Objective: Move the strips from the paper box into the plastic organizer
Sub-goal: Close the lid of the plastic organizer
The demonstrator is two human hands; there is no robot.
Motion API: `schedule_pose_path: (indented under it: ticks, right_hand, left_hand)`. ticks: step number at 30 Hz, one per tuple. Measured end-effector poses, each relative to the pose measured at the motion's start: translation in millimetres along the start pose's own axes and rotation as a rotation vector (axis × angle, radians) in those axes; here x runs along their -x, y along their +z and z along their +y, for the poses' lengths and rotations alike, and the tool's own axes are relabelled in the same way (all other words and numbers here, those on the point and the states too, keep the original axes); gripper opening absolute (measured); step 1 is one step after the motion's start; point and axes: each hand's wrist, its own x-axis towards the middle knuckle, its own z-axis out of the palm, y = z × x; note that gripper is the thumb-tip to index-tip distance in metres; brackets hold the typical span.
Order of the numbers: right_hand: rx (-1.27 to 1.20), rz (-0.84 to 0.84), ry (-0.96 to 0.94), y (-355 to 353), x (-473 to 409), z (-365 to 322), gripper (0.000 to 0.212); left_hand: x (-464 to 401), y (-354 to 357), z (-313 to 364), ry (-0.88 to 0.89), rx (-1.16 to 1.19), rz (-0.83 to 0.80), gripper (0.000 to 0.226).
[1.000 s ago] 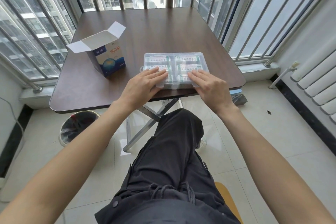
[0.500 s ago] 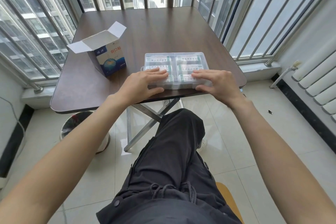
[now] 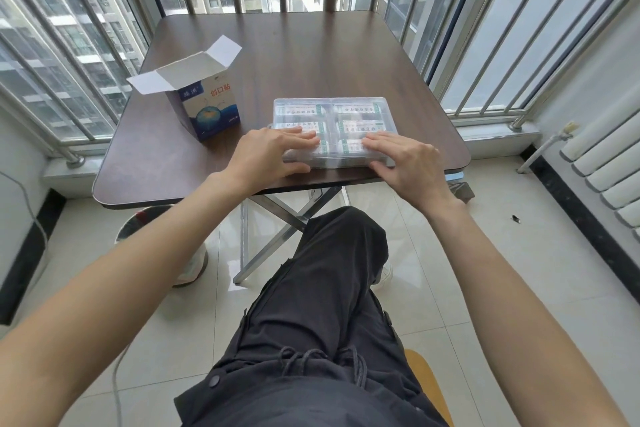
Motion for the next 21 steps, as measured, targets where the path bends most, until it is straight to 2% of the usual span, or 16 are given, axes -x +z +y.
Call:
schedule_pose_path:
  ticks: [5,9,14,16,18,21]
  right_hand:
    - [-0.008,0.012,-0.004,3,-1,2,0.035]
    - [-0.015,-0.003,-0.008,6,-9,1,0.031]
    - [-0.17,-0.084,0.133,6,-33,-1,0.03]
    - [-0.307,-0.057,0.144,5,-49,-14,0.034]
    - [-0.445,-0.071,0.127,4,-65,-30,0.039]
    - [-0.64,-0.149,0.142,7,-98,-64,0.055]
  left_hand:
    - [0,6,0,0.006,-0.01,0.075,0.043]
    - [-4,8,-4,0.013,-0.012,0.059,0.045]
    - [-5,12,-4,0.064,-0.051,0.027,0.049]
    - [-2,3,-3,0.069,-0.05,0.147,0.05]
    - [3,-12,-2,0.044,-0.041,0.393,0.05]
    - [19,-44,-17,-0.125,-0.077,0.734,0.057]
